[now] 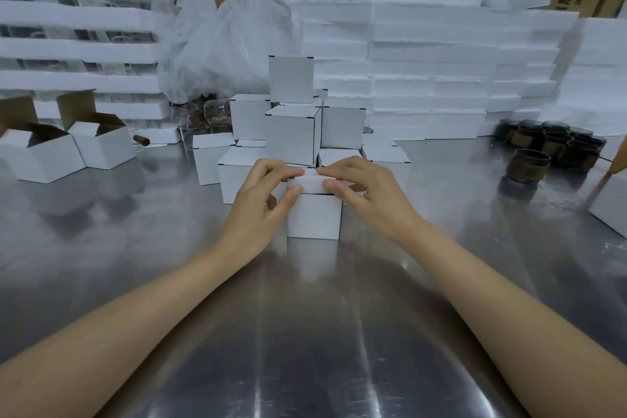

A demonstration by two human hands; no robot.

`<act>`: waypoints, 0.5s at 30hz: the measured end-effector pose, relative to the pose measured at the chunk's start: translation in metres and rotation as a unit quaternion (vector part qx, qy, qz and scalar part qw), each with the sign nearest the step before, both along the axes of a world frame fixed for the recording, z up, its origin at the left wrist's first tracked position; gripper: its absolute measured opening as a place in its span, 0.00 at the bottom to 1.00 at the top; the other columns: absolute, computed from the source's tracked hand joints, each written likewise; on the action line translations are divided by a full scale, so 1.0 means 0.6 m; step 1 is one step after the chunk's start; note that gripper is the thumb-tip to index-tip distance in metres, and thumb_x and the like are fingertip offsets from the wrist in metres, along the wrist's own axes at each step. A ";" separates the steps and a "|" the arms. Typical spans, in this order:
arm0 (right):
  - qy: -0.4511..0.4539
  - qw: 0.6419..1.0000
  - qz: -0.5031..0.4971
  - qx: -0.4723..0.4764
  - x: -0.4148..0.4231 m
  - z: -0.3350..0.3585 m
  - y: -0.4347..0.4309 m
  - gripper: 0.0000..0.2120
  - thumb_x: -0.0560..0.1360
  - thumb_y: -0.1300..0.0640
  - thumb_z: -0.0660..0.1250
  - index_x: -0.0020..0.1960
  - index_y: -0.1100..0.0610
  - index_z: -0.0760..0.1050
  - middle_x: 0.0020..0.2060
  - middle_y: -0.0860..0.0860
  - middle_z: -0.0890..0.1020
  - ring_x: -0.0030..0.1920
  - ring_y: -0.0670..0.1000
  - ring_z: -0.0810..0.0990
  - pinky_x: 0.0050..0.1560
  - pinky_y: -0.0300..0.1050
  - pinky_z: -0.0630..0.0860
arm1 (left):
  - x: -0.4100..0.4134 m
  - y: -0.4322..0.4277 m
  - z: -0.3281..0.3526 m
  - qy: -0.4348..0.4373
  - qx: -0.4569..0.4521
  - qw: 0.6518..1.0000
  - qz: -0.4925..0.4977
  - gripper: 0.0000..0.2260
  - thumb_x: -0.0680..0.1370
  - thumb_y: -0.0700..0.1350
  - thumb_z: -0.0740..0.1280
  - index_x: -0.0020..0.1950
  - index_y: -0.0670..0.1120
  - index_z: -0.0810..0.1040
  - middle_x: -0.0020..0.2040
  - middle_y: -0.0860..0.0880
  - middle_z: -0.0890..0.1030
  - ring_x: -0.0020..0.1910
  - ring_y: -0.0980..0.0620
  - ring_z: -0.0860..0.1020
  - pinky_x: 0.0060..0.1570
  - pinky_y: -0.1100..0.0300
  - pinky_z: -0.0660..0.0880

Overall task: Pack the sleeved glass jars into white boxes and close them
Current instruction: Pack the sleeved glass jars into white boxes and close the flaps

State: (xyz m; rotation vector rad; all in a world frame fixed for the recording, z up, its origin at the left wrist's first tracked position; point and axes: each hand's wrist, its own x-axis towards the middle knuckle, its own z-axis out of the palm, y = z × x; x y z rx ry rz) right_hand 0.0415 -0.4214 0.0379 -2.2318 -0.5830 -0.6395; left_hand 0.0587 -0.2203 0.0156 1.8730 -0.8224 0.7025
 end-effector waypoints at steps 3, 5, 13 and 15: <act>0.001 0.999 -0.018 -0.029 -0.003 0.002 -0.003 0.11 0.79 0.51 0.65 0.58 0.49 0.81 0.55 0.45 0.79 0.54 0.47 0.78 0.53 0.51 0.76 | 0.004 0.004 -0.002 -0.007 0.018 1.000 -0.002 0.09 0.80 0.42 0.65 0.57 0.50 0.80 0.53 0.53 0.73 0.47 0.55 0.74 0.40 0.59 0.72; 0.010 0.998 -0.027 -0.065 -0.005 0.002 -0.007 0.12 0.79 0.48 0.63 0.59 0.46 0.81 0.58 0.42 0.77 0.58 0.45 0.76 0.55 0.48 0.74 | 0.006 0.008 -0.003 -0.014 0.036 0.999 0.002 0.08 0.80 0.45 0.64 0.56 0.48 0.81 0.53 0.53 0.74 0.51 0.55 0.75 0.40 0.58 0.73; -0.054 0.977 -0.024 -0.202 -0.011 -0.003 0.000 0.21 0.74 0.47 0.70 0.66 0.47 0.75 0.67 0.47 0.73 0.63 0.50 0.73 0.57 0.53 0.74 | 0.009 0.006 0.005 -0.124 0.118 0.982 0.083 0.14 0.78 0.50 0.61 0.46 0.43 0.83 0.51 0.50 0.80 0.60 0.49 0.70 0.58 0.51 0.64; -0.043 0.977 -0.012 -0.210 -0.010 0.000 0.002 0.23 0.74 0.47 0.70 0.68 0.47 0.73 0.64 0.49 0.75 0.62 0.52 0.72 0.58 0.52 0.73 | 0.010 0.009 0.002 -0.125 0.114 0.983 0.077 0.15 0.79 0.49 0.60 0.47 0.43 0.83 0.50 0.51 0.80 0.58 0.50 0.70 0.59 0.53 0.64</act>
